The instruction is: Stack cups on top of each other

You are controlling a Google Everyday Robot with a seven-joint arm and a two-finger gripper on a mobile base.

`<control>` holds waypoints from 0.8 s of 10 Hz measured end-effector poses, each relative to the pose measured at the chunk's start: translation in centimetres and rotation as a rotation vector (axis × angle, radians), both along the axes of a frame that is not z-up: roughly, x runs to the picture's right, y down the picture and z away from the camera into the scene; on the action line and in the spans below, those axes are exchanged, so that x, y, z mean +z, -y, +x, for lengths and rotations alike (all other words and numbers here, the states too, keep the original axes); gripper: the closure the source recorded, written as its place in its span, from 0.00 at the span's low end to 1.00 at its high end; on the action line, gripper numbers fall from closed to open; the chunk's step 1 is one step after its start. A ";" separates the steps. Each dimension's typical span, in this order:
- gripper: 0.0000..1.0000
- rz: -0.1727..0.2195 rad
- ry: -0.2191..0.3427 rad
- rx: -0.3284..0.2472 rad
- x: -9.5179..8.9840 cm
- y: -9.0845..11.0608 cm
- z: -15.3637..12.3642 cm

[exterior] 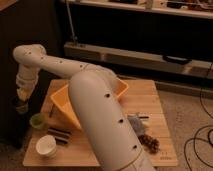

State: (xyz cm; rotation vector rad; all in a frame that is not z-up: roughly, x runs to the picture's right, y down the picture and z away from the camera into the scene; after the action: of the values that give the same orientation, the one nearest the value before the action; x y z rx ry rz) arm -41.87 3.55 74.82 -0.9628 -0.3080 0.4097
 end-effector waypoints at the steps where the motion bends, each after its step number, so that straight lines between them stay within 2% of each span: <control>1: 1.00 -0.003 -0.006 -0.001 0.2 -0.3 1.0; 5: 1.00 -0.012 -0.048 -0.030 0.9 -2.7 7.0; 8: 1.00 -0.028 -0.052 -0.073 1.3 -4.5 7.4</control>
State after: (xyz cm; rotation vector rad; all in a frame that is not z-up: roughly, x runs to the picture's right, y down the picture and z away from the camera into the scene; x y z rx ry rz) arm -34.52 8.04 76.16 -0.9863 -0.2199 0.3730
